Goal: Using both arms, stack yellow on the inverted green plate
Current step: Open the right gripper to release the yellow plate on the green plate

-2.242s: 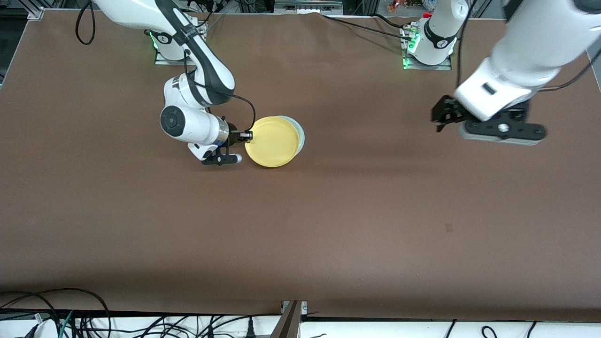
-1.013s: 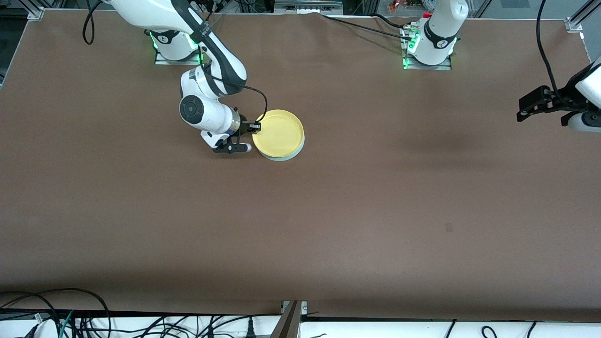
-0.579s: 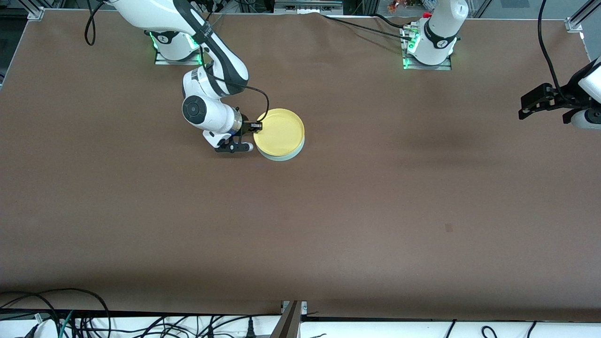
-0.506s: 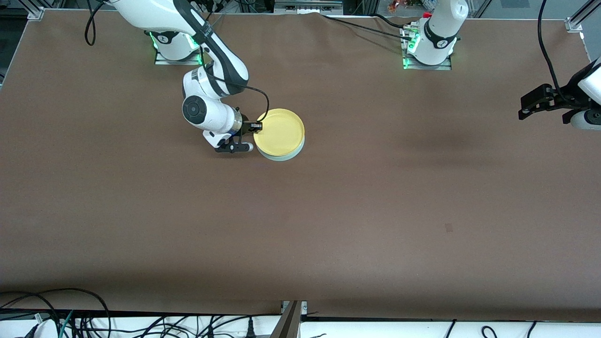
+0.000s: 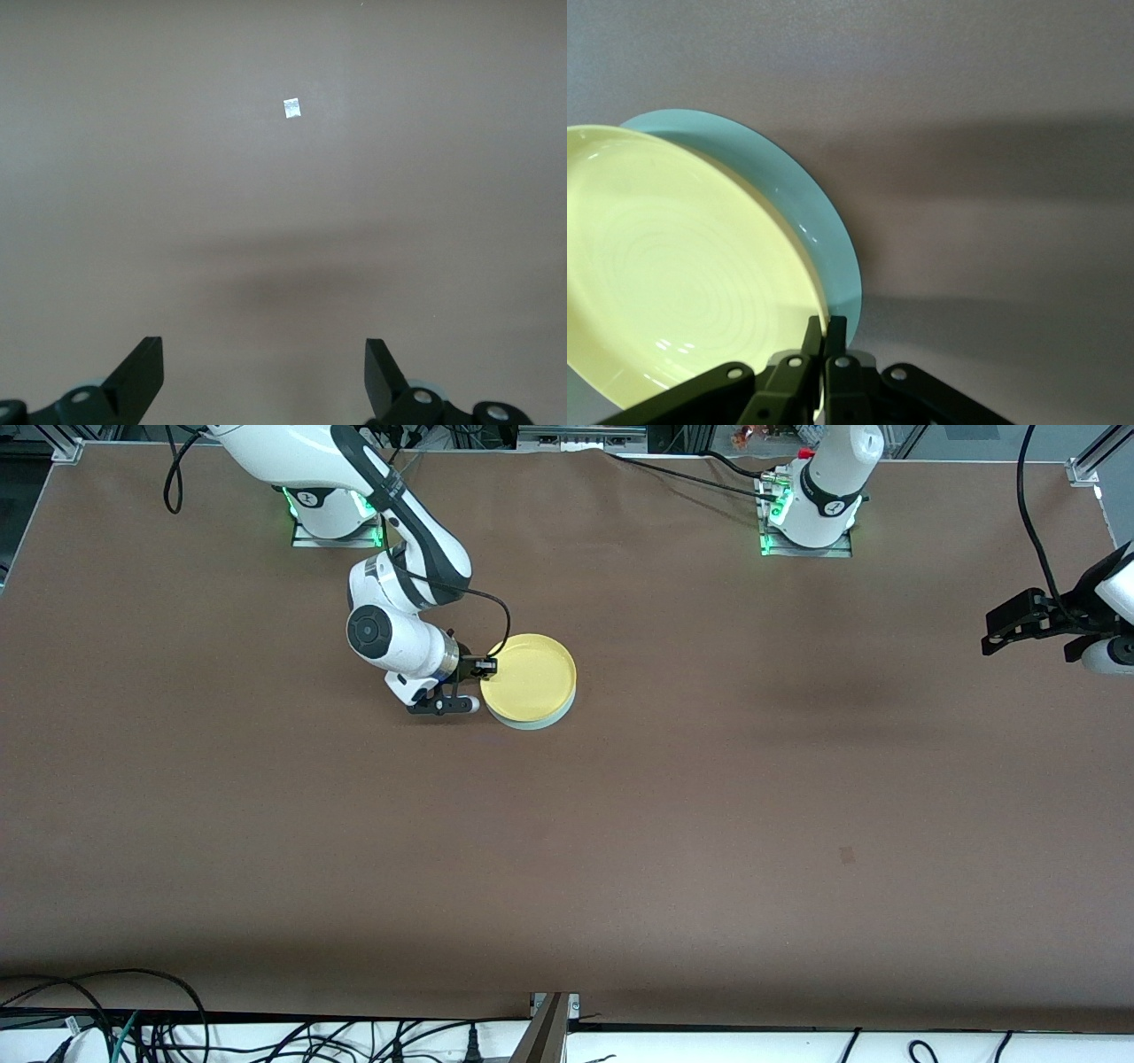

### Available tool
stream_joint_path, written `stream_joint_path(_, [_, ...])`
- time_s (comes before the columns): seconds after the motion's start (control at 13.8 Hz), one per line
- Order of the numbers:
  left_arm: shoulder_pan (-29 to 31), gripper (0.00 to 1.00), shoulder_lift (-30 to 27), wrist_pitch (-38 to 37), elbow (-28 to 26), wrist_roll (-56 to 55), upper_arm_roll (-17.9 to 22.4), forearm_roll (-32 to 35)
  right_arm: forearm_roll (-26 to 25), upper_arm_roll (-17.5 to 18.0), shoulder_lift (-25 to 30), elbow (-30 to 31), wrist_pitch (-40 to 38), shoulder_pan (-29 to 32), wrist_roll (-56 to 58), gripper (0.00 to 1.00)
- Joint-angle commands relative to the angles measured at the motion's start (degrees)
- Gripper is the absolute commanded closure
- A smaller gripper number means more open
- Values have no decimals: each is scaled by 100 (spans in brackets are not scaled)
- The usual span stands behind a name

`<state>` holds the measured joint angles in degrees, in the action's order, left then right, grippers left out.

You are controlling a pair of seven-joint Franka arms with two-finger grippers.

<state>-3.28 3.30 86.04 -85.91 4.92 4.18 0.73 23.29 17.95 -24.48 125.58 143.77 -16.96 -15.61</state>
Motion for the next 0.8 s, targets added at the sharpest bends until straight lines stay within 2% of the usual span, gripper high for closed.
stream_joint_path(0.0, [-15, 0, 4, 9, 65, -8, -31, -64, 115, 7, -92, 71, 204, -88, -30, 100])
stream_joint_path(0.72, [-41, 0, 22, 61, 57, -8, -75, -108, 106, 16, -66, 98, 204, -149, -232, 100])
